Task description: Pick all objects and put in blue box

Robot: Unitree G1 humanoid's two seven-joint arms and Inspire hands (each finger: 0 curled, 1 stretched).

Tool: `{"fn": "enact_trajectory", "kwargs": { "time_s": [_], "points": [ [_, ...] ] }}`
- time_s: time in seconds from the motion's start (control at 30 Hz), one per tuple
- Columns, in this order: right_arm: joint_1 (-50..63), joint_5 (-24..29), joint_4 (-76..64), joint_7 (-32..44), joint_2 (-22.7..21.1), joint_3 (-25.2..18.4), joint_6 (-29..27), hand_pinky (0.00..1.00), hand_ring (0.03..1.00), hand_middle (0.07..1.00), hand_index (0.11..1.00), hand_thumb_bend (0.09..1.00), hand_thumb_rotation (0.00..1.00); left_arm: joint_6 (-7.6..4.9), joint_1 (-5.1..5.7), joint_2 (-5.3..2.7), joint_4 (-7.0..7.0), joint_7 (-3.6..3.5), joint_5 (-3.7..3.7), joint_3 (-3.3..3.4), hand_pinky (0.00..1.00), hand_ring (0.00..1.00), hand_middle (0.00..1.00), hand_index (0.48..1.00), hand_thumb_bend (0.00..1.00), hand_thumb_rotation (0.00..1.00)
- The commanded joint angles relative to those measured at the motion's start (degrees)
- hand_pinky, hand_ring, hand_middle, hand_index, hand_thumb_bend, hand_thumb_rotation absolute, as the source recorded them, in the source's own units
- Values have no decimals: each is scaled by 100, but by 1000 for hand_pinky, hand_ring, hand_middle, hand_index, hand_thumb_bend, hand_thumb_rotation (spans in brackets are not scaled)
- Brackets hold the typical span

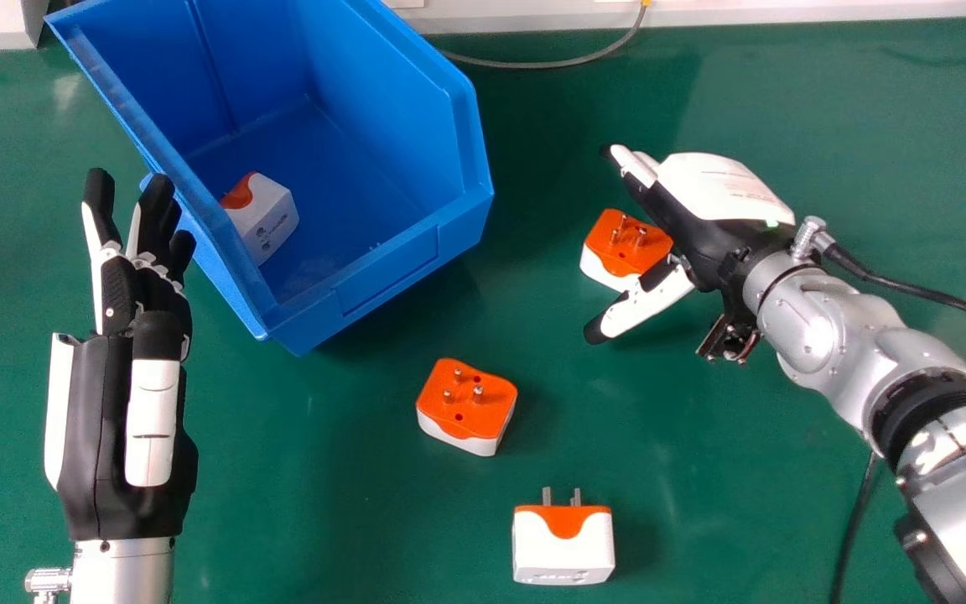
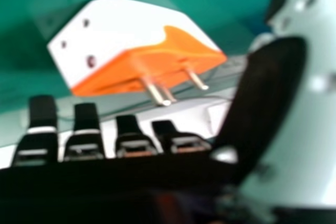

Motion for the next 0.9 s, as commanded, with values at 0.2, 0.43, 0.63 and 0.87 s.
{"fn": "enact_trajectory", "kwargs": {
  "time_s": [0.2,0.43,0.63,0.87],
  "points": [
    [-161,20,-40,-282,25,-21,-76,798,885,938,945,1000,313,-63,28,-4,-159,-19,-62,-5,1000,1000,984,963,748,886],
    [-160,-12,-22,-317,29,15,-37,769,853,901,894,999,241,-86,23,7,-123,-21,-70,18,1000,1000,984,962,748,886],
    [-166,-11,-16,-247,14,24,-26,758,854,899,888,1000,225,-96,31,8,-133,-1,-44,19,1000,1000,983,962,745,886],
    [-136,-24,9,-261,62,33,102,773,860,904,889,1000,223,-86,39,47,-144,-48,-98,38,1000,999,982,961,744,885]
  ]
}}
